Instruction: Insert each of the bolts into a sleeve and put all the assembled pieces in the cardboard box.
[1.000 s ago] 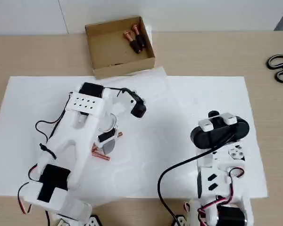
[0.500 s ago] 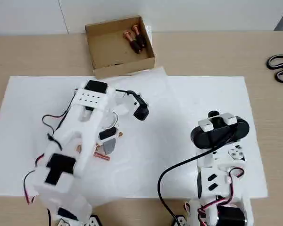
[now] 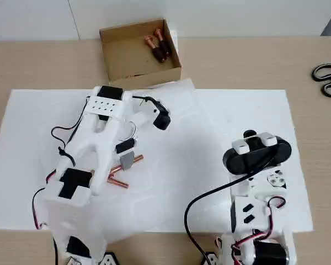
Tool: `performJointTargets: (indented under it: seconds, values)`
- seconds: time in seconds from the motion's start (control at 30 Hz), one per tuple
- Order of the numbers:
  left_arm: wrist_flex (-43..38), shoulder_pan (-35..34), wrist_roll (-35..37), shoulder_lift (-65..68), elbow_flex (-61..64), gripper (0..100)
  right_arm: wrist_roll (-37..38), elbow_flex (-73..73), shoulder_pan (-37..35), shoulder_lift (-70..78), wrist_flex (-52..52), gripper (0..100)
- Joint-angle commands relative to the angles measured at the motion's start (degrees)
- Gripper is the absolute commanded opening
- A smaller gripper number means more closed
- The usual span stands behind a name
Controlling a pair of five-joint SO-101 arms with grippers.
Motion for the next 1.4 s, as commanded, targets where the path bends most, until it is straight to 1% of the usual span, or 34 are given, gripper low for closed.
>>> performJointTargets:
  seconds: [0.0,0.57,0.73,0.87,1.0,1.13,1.23,1.37]
  values:
    - [1.05,-0.18,-0.09,-0.53,-2.15,15,0.44,-0.35,0.4,-0.75,0.04,0.5]
    - [0.97,-0.7,-0.09,-0.35,-1.89,15,0.44,-0.62,0.4,-0.75,0.04,0.5]
    - [0.88,-0.53,0.18,4.57,-1.98,15,0.44,-0.7,0.4,-0.75,0.04,0.5]
    - [0.88,-0.7,2.02,6.68,-4.7,9,0.44,-0.7,0.4,-0.75,0.04,0.5]
    - [0.88,-0.35,1.76,8.35,-5.05,6,0.44,-0.7,0.4,-0.75,0.04,0.5]
    - [0.88,-0.44,1.49,10.46,-5.14,0,0.44,-0.7,0.4,-0.75,0.04,0.5]
    - [0.88,-0.44,-0.62,10.64,-5.23,1,0.44,-0.7,0.4,-0.75,0.04,0.5]
    - [1.23,-0.35,-0.53,8.97,-9.45,1,0.44,-0.7,0.4,-0.75,0.04,0.5]
